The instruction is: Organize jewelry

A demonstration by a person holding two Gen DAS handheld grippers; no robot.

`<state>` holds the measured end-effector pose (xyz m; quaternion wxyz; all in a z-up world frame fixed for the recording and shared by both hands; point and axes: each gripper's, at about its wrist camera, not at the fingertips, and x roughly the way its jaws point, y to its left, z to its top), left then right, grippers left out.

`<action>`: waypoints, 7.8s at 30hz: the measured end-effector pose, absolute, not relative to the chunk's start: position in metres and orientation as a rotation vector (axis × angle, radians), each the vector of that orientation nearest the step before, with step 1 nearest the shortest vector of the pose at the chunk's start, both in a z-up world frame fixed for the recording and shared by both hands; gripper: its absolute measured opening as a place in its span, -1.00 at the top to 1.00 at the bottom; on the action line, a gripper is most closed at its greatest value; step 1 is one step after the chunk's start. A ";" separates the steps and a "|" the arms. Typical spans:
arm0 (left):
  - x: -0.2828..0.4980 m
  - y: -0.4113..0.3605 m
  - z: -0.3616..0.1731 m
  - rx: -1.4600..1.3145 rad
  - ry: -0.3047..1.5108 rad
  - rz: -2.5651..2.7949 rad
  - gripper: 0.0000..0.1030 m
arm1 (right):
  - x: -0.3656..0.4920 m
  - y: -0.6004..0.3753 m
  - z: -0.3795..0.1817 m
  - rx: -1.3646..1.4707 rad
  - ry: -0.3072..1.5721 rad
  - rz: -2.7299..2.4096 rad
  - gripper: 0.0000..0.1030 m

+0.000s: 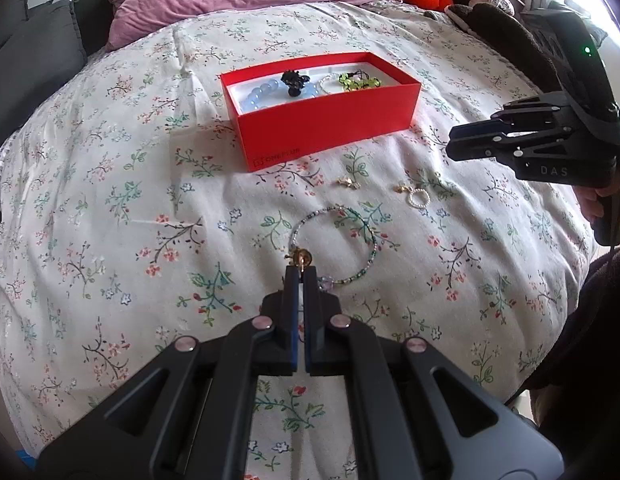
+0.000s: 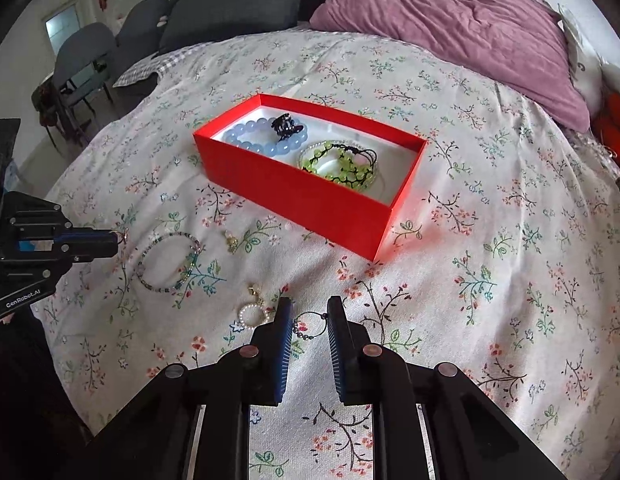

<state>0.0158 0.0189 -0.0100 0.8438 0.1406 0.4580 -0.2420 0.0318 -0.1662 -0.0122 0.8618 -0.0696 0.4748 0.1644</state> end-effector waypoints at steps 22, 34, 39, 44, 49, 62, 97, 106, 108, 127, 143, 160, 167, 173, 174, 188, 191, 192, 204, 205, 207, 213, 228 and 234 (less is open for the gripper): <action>0.071 0.003 0.030 0.173 0.951 -0.422 0.95 | 0.060 -0.169 0.030 -0.035 0.958 0.264 0.66; 0.109 -0.020 0.032 0.068 0.969 -0.390 0.95 | 0.093 -0.167 0.037 0.040 0.947 0.199 0.66; 0.122 -0.029 0.027 0.030 0.980 -0.379 0.95 | 0.105 -0.165 0.031 0.060 0.960 0.182 0.66; 0.132 -0.040 0.018 0.039 0.990 -0.352 0.95 | 0.118 -0.170 0.021 0.092 0.977 0.149 0.66; 0.139 -0.048 0.009 0.054 1.004 -0.336 0.95 | 0.127 -0.179 0.012 0.135 1.001 0.128 0.66; 0.139 -0.055 0.006 0.073 1.009 -0.332 0.95 | 0.128 -0.183 0.009 0.113 1.010 0.116 0.63; 0.069 -0.017 0.021 0.156 0.973 -0.253 -0.99 | 0.053 -0.193 0.025 -0.032 0.964 0.062 -1.00; 0.047 0.006 0.003 0.177 1.016 -0.245 -0.99 | 0.035 -0.188 0.007 -0.099 1.018 0.084 -1.00; 0.042 0.014 -0.003 0.182 1.026 -0.246 -0.99 | 0.030 -0.186 0.003 -0.113 1.028 0.094 -1.00; 0.024 0.015 -0.050 0.221 1.123 -0.368 -0.99 | 0.013 -0.161 -0.052 -0.209 1.171 0.161 -1.00; 0.033 -0.024 -0.053 0.232 1.077 -0.503 -0.68 | 0.026 -0.163 -0.065 -0.161 1.171 0.168 -1.00; 0.035 -0.013 -0.047 0.228 1.056 -0.519 0.13 | 0.034 -0.136 -0.052 -0.192 1.139 0.261 -0.87; 0.034 -0.008 -0.044 0.213 1.063 -0.515 0.14 | 0.040 -0.128 -0.051 -0.168 1.126 0.299 -0.53; 0.034 -0.005 -0.042 0.210 1.066 -0.505 0.13 | 0.043 -0.122 -0.052 -0.179 1.109 0.310 -0.30; 0.034 -0.005 -0.042 0.209 1.067 -0.504 0.13 | 0.044 -0.122 -0.052 -0.183 1.106 0.309 -0.25; 0.035 -0.003 -0.042 0.205 1.071 -0.497 0.13 | 0.040 -0.113 -0.055 -0.194 1.104 0.367 0.58; 0.035 -0.003 -0.042 0.204 1.071 -0.497 0.12 | 0.040 -0.112 -0.056 -0.193 1.111 0.386 0.73; 0.035 -0.003 -0.042 0.204 1.071 -0.496 0.12 | 0.040 -0.112 -0.056 -0.190 1.113 0.390 0.78; 0.038 0.002 -0.037 0.190 1.064 -0.480 0.12 | 0.034 -0.108 -0.045 -0.191 1.098 0.399 0.94; 0.039 0.002 -0.035 0.187 1.063 -0.479 0.12 | 0.033 -0.108 -0.043 -0.189 1.092 0.399 0.94; 0.039 0.003 -0.033 0.183 1.060 -0.477 0.12 | 0.032 -0.107 -0.039 -0.184 1.081 0.403 0.94; 0.040 0.004 -0.028 0.171 1.051 -0.472 0.12 | 0.031 -0.106 -0.031 -0.174 1.068 0.406 0.94; 0.041 0.002 -0.033 0.177 1.070 -0.468 0.12 | 0.039 -0.109 -0.052 -0.111 1.137 0.447 0.74; 0.040 0.004 -0.034 0.176 1.074 -0.465 0.12 | 0.040 -0.106 -0.053 -0.116 1.129 0.451 0.69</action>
